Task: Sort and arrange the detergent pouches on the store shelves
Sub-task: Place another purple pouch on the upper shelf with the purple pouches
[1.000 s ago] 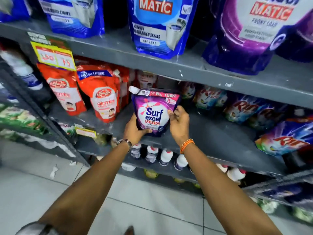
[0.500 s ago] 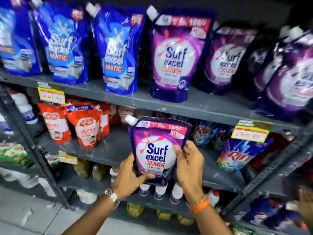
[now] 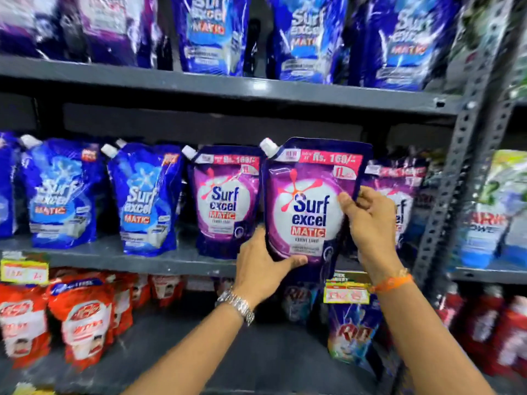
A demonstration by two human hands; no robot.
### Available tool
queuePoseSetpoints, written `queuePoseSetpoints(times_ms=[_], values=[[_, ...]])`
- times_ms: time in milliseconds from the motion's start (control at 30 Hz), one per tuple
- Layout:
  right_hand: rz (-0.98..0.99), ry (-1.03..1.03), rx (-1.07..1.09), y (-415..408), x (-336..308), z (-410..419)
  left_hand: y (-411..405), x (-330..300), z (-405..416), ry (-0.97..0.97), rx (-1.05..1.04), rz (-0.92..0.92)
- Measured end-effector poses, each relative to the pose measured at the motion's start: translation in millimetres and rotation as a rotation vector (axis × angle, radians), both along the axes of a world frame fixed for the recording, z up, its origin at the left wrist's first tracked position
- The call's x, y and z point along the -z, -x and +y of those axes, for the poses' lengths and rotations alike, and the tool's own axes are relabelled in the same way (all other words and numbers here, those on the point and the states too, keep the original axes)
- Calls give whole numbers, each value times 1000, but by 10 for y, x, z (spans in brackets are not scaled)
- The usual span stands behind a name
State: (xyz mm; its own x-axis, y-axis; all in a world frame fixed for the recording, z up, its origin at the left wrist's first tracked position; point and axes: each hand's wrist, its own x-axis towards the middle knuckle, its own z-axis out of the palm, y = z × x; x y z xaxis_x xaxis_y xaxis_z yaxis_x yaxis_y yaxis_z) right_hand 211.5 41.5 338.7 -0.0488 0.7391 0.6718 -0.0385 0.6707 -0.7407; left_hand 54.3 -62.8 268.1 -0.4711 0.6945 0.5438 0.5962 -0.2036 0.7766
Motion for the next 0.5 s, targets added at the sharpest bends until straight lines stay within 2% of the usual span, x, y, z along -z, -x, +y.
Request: queuePoseSetpoints(times_ms=[233, 500], values=[[-163, 84, 162, 70, -72, 558, -11, -88, 668, 126, -5, -42], [-215, 108, 172, 184, -75, 718, 34, -40, 902, 161, -28, -89]])
